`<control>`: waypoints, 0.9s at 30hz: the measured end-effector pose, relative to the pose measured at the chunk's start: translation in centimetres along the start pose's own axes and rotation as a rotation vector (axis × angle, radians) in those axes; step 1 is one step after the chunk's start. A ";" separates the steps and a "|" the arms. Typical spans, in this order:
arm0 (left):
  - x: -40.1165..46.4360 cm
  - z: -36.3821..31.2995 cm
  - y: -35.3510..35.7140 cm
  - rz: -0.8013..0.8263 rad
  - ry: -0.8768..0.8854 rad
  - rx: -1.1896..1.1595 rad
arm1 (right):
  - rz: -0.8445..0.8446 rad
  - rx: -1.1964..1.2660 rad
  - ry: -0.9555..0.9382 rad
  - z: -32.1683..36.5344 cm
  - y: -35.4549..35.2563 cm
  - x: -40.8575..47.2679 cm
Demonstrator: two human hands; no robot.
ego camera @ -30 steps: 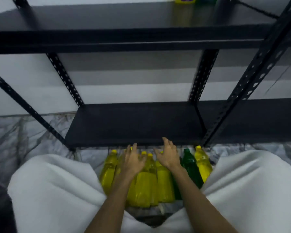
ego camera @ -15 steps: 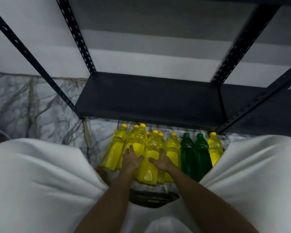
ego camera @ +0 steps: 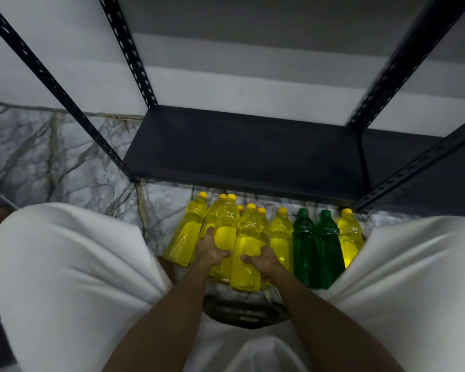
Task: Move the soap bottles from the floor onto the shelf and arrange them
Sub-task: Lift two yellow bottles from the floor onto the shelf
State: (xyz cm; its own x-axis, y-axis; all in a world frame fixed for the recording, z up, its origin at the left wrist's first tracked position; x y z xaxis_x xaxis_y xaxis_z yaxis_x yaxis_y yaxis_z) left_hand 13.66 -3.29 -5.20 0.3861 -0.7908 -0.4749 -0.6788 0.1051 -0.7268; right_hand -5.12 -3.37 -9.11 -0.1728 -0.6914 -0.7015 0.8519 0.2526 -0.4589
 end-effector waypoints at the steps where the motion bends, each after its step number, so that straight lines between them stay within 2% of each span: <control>1: -0.1 -0.1 0.1 0.002 -0.001 -0.005 | -0.001 -0.001 -0.012 0.1 -0.2 -0.1; 9: -1.9 -1.5 2.9 0.102 0.011 -0.020 | -0.077 0.012 0.045 -2.9 -3.8 0.6; 14: -2.5 -2.6 5.1 0.173 -0.025 0.040 | -0.026 0.033 0.012 -6.2 -4.9 3.8; 16: -2.1 -2.9 5.2 0.191 -0.054 0.111 | -0.017 0.010 -0.007 -4.9 -5.4 2.1; 19: -2.4 -3.7 5.2 0.152 -0.037 0.259 | -0.006 -0.003 -0.038 -3.7 -5.5 0.6; 23: -2.2 -4.3 5.1 0.115 -0.005 0.205 | -0.031 -0.030 -0.032 -4.4 -5.3 0.9; 27: -0.7 -3.1 4.6 0.332 -0.159 0.049 | -0.042 -0.094 -0.013 -4.0 -5.3 0.8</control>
State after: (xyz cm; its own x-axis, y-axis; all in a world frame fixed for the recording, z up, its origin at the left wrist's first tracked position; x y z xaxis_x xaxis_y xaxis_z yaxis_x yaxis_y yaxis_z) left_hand 8.33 -4.10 -6.68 0.2444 -0.6055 -0.7574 -0.7541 0.3723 -0.5410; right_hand -11.70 -2.57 -9.42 -0.2006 -0.7111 -0.6739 0.7937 0.2852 -0.5373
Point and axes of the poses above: each hand's wrist, its own x-axis towards the middle knuckle, its own y-axis out of the palm, z = x × y, the point moved 3 cm from there along x, towards the middle knuckle, and after that the axes turned 10 degrees about -z, right-handed, at the moved point
